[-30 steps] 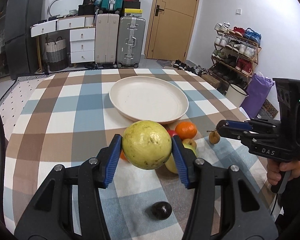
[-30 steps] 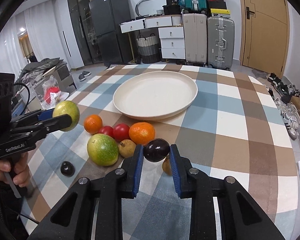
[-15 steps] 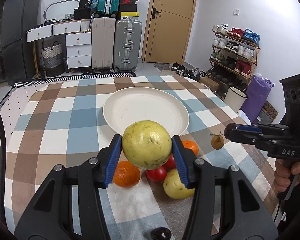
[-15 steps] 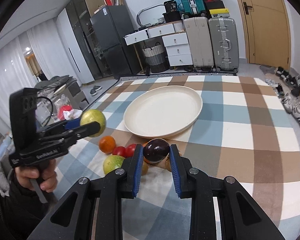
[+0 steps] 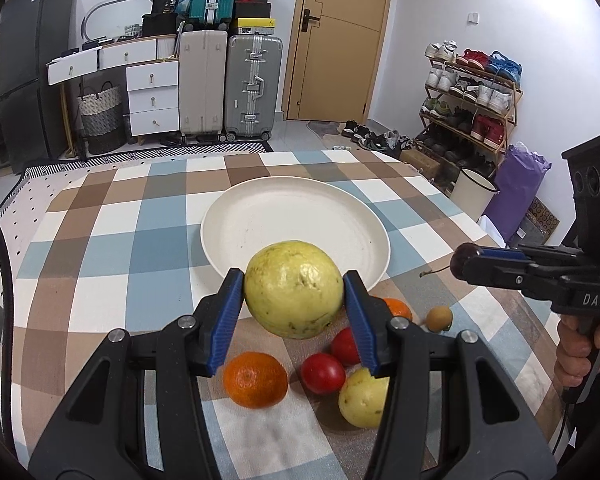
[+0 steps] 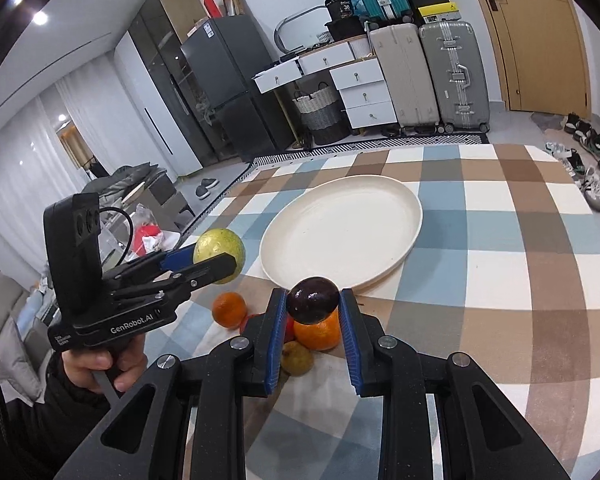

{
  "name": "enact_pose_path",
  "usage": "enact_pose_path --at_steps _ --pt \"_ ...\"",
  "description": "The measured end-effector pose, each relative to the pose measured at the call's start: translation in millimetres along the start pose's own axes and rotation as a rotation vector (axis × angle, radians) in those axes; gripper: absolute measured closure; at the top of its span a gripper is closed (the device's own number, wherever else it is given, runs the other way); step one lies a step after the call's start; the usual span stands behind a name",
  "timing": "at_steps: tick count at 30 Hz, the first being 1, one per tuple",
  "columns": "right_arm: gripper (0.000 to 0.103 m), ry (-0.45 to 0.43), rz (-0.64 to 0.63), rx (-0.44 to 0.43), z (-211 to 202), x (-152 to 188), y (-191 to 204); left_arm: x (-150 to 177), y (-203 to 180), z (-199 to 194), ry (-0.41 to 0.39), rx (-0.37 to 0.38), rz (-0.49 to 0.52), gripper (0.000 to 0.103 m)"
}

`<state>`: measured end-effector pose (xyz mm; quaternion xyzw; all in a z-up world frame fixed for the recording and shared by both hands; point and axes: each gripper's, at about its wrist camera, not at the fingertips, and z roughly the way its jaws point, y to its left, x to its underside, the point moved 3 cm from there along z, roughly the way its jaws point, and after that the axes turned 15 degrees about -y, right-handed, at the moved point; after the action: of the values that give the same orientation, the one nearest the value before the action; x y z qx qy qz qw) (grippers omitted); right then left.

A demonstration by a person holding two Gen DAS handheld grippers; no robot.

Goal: Organize fruits
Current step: 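Carry the cherry with the right tool while the left tool carries the yellow fruit, both releasing onto the plate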

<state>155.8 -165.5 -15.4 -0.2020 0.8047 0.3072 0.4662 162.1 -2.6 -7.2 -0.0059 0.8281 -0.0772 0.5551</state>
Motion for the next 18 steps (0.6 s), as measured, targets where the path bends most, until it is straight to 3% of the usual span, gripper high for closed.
enact_pose_path --at_steps 18 --pt "0.076 0.010 0.016 0.013 52 -14 -11 -6 10 53 0.029 -0.016 -0.001 0.055"
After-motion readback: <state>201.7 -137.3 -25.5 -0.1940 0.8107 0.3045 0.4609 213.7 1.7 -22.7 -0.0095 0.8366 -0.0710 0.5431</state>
